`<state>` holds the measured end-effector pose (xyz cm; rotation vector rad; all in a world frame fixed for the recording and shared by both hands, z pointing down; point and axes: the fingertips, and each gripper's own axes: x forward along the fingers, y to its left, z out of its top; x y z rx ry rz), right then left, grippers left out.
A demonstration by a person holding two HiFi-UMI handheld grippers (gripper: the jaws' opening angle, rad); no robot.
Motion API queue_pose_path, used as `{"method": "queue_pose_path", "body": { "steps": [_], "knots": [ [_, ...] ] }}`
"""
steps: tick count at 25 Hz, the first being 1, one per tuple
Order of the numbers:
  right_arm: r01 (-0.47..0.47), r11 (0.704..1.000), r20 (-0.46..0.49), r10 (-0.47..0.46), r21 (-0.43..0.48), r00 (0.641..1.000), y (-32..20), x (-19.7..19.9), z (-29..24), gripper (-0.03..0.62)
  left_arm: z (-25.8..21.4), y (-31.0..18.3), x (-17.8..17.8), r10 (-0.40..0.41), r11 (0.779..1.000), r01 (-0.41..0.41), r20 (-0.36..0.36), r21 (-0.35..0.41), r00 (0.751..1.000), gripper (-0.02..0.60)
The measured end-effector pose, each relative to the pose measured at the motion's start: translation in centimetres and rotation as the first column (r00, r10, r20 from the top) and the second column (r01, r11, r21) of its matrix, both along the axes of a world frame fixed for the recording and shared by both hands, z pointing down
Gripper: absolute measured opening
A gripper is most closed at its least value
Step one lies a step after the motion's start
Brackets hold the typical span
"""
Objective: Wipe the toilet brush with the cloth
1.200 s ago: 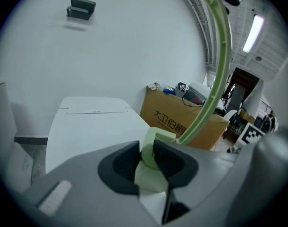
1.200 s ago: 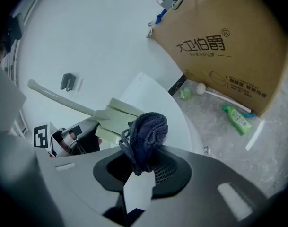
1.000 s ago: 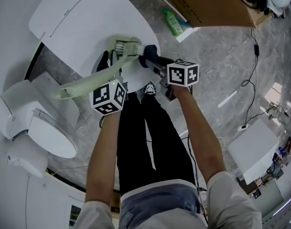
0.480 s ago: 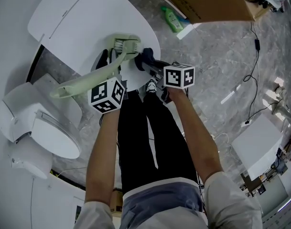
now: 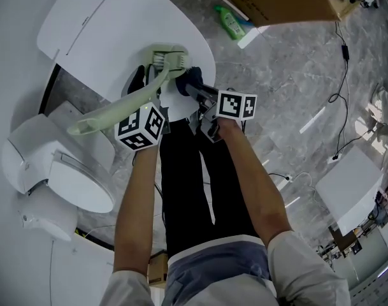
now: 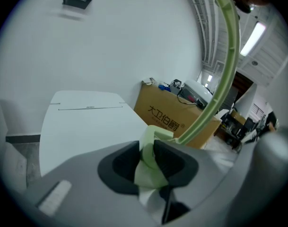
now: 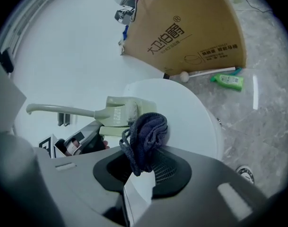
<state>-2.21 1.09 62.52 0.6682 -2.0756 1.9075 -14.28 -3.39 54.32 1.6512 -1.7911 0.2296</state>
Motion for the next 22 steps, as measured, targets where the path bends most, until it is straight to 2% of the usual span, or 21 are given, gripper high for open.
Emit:
{"method": "queue_pose_path", "body": {
  "steps": [9,22],
  "knots": [
    [-0.141,0.985,0.083,0.15,-0.097,0.985,0.8,-1.0,0.1,0.086,0.1,0.1,-0.1,0.021,1.0,-0.021,-0.02,-0.014,1.0,0.0],
    [-0.231,0.954,0.167,0.264,-0.192,0.95,1.7,-2.4,0.4,0.086,0.3,0.2,0.0,0.043,0.999,-0.043,-0.022,-0.018,0.999,0.0]
  ]
}}
